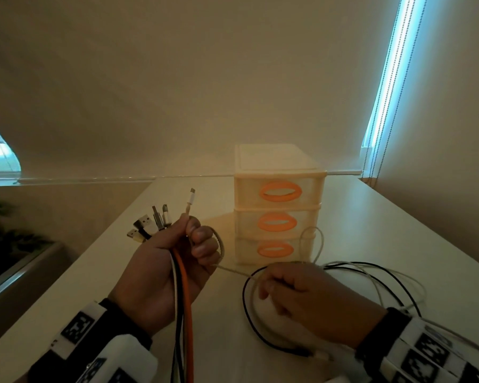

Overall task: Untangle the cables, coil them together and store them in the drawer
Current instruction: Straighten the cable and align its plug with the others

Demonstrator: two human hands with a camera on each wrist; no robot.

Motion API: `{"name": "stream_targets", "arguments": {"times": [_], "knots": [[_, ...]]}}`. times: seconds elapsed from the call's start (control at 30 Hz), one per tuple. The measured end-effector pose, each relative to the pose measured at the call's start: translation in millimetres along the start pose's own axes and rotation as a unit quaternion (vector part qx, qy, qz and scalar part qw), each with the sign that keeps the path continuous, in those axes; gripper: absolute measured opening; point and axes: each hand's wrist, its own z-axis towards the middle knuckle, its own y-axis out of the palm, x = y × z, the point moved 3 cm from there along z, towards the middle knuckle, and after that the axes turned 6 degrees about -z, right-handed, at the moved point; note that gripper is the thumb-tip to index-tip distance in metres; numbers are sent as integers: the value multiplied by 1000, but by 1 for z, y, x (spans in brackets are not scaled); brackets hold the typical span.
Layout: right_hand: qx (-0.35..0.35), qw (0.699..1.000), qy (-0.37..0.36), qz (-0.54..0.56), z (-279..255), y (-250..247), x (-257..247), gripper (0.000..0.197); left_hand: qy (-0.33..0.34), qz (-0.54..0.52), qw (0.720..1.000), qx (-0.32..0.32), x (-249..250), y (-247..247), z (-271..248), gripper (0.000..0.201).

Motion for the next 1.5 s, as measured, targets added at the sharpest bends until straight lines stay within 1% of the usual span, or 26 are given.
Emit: {"name": "stream_targets", "arguments": {"times": [0.1, 0.13, 0.17, 0.27, 0.3, 0.33, 0.37, 0.4, 0.43, 0.5, 0.53, 0.57, 0.63, 0.67, 0.73, 0.8, 0.83, 0.87, 0.93, 0.97, 1.03, 1.13, 1.2, 1.3, 1.5], "knots": [[39, 998, 35, -31, 0, -4, 5, 28, -16, -14, 999, -32, 7, 0, -1, 35], [36, 998, 38, -40, 0, -5, 4, 29, -19, -7, 999, -31, 8, 1, -1, 35], [15, 998, 35, -40, 1, -5, 3, 28, -20, 2, 999, -28, 8, 1, -2, 35], [-88, 996, 16, -19, -3, -4, -3, 25, -26, 10, 999, -36, 9, 5, -5, 32], [-108, 994, 24, -2, -4, -5, -3, 24, -28, 11, 999, -39, 10, 5, -6, 31], [-107, 993, 44, 17, -5, -7, -1, 24, -34, 10, 998, -48, 10, 5, -6, 31], [-82, 994, 69, 27, -4, -10, 3, 24, -45, 7, 997, -63, 10, 5, -6, 30], [-29, 995, 95, 14, -2, -14, 7, 25, -60, 4, 995, -80, 9, 5, -7, 29], [40, 992, 114, -23, -1, -20, 10, 26, -79, 6, 992, -95, 7, 5, -7, 29], [164, 975, 124, -84, 2, -30, 9, 32, -121, 31, 985, -117, -3, 5, -9, 29], [208, 969, 112, -77, 2, -31, 6, 34, -140, 60, 980, -128, -9, 6, -11, 28], [234, 966, 98, -41, 4, -30, 4, 35, -158, 98, 972, -142, -17, 7, -13, 27], [257, 960, 76, 80, 7, -27, -3, 31, -196, 160, 952, -170, -30, 10, -21, 27], [267, 953, 60, 130, 7, -26, -7, 28, -209, 175, 947, -168, -34, 12, -24, 27], [282, 945, 3, 166, 4, -25, -18, 21, -204, 184, 953, -130, -39, 10, -23, 27], [266, 949, -69, 152, -1, -23, -30, 14, -153, 154, 973, -75, -38, 10, -18, 30], [235, 959, -95, 128, -3, -19, -34, 13, -118, 131, 983, -43, -35, 10, -14, 32], [189, 971, -110, 93, -3, -11, -37, 13, -86, 110, 990, -11, -32, 9, -11, 34], [90, 988, -118, 36, -1, 6, -38, 15, -49, 85, 995, 32, -27, 7, -8, 37], [56, 991, -117, 27, 1, 11, -36, 16, -41, 73, 996, 42, -25, 7, -7, 37], [20, 995, -100, 14, 4, 15, -31, 17, -31, 46, 997, 59, -23, 6, -6, 38], [17, 999, -40, -16, 7, 13, -21, 17, -16, 46, 996, 81, -21, 5, -5, 36], [23, 999, -15, -40, 8, 11, -16, 19, -12, 58, 994, 87, -20, 3, -4, 33], [16, 998, -7, -52, 9, 10, -15, 20, -11, 75, 993, 91, -22, 4, -3, 33], [-6, 1000, -23, -19, 11, 8, -12, 19, -2, 97, 990, 102, -19, 14, 3, 36]]}}
